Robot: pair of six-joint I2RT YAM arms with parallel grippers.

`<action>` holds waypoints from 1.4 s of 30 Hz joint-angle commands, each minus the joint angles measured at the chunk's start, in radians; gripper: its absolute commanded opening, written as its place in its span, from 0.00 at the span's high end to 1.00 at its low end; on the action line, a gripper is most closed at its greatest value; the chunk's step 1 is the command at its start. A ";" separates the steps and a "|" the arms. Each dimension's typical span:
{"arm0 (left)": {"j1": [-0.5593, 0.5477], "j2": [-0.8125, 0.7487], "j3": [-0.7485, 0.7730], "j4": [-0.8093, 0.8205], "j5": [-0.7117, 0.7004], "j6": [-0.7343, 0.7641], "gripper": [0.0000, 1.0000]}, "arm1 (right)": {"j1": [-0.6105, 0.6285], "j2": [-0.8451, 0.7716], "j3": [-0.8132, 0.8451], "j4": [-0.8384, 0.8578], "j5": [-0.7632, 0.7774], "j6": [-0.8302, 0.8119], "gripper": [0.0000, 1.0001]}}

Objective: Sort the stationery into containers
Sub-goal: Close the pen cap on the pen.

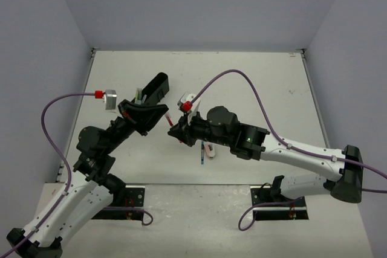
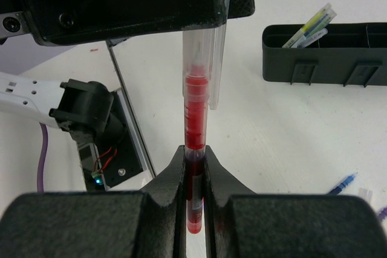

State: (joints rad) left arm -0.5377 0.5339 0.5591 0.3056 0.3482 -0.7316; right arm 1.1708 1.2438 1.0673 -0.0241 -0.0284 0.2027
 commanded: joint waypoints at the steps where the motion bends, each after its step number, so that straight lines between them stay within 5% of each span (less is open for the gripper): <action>1: -0.018 -0.005 -0.036 -0.249 0.120 0.068 1.00 | 0.007 -0.096 -0.001 0.421 -0.020 0.000 1.00; 42: -0.022 0.068 -0.125 -0.085 0.233 -0.004 1.00 | -0.021 -0.135 0.120 0.329 0.073 0.059 1.00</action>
State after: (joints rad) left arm -0.5438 0.5478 0.5058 0.4091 0.4313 -0.7248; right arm 1.1807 1.1713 1.0030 -0.0275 0.0057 0.2364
